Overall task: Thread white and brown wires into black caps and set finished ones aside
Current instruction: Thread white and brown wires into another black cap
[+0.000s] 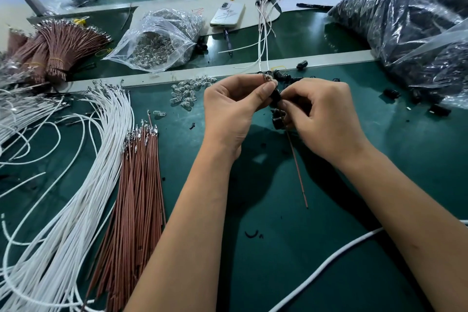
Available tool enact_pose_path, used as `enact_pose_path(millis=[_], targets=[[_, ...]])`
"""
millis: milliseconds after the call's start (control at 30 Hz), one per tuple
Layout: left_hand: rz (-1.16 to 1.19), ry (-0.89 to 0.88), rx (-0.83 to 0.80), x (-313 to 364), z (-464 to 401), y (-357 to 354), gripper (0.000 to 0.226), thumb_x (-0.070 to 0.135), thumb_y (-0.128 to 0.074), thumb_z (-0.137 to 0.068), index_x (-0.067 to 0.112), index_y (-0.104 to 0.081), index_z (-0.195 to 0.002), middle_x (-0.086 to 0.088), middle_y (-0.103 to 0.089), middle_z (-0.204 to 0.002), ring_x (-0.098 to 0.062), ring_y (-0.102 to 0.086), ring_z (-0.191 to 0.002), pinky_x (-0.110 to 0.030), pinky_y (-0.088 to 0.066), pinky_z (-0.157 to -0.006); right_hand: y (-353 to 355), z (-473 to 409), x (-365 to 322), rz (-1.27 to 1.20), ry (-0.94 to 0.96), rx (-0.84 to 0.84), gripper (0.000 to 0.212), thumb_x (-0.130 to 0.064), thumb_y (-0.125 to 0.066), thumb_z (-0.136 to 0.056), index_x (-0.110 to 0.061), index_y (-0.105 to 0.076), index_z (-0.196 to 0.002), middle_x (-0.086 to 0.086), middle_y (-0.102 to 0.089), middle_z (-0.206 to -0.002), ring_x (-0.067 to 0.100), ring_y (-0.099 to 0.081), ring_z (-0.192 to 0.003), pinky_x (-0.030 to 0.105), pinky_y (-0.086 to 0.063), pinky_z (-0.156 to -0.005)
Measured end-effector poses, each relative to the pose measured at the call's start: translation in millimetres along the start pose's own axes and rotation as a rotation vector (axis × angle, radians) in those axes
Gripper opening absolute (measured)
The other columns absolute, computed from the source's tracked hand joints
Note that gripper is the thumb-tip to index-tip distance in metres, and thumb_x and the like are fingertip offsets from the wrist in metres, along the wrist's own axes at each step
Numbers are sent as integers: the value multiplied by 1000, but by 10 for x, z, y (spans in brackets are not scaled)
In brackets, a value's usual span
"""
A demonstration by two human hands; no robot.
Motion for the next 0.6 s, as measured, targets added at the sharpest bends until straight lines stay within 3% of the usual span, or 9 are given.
enact_pose_path(millis=[167,433,600], targets=[[6,29,-26,-8,6,3,15,-9,-76,-80,4,-70,-79,-19,-74,-87,-27,-69,-84,-32,-60,-78,9,10,22,-53,-31,1,5,-5,-75,-87,-9,-78,-90,0,-74,-79,20,-71,-72,45,-59,-73],[8,23,-59,15,-11,24,16,-10,-77,-78,3,-69,-77,-14,-74,-83,-21,-71,-79,-31,-60,-77,0,-8,-16,-27,0,-33,6,-4,-74,-90,-7,-78,-94,-6,-68,-78,14,-65,-74,27,-50,-74],[-2,23,-76,19,-15,33,21,-12,-78,-76,7,-69,-72,-13,-74,-81,-23,-70,-78,-37,-61,-84,3,-10,-9,-26,5,-21,7,-4,-74,-90,-8,-78,-94,-5,-69,-78,13,-65,-73,27,-52,-72]])
Point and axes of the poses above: each hand's wrist, its own z-axis away from the middle knuckle, its own y-axis out of the back of the hand, x = y × z, the point moved 7 cm from there along -z, towards the middle knuckle
